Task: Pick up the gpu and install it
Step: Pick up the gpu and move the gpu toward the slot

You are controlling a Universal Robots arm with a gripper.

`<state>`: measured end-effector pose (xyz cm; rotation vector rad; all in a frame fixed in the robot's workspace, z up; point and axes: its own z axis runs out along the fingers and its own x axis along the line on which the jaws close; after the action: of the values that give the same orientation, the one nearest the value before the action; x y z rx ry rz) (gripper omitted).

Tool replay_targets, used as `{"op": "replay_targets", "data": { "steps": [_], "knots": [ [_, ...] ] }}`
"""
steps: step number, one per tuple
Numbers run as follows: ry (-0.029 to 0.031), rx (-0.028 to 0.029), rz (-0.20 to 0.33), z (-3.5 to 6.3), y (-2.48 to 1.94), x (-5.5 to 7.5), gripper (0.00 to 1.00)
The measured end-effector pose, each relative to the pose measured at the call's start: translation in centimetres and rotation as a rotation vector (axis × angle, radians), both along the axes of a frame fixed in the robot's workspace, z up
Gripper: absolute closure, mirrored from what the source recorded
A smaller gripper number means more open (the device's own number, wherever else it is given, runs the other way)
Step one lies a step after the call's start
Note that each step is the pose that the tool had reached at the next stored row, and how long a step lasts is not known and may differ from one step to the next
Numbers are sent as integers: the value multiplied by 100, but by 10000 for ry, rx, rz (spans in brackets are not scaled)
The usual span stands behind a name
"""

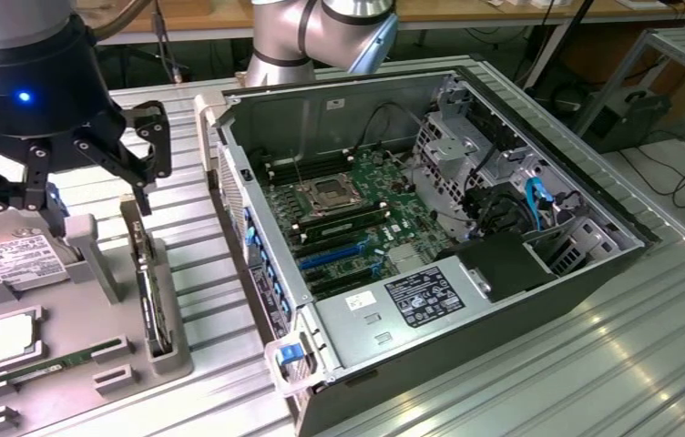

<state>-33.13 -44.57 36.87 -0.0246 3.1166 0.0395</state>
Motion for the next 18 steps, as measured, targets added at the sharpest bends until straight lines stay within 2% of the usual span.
{"op": "replay_targets", "data": {
  "steps": [18],
  "knots": [
    [0, -1, 43, -165, 0, 10, 28]
  ]
}}
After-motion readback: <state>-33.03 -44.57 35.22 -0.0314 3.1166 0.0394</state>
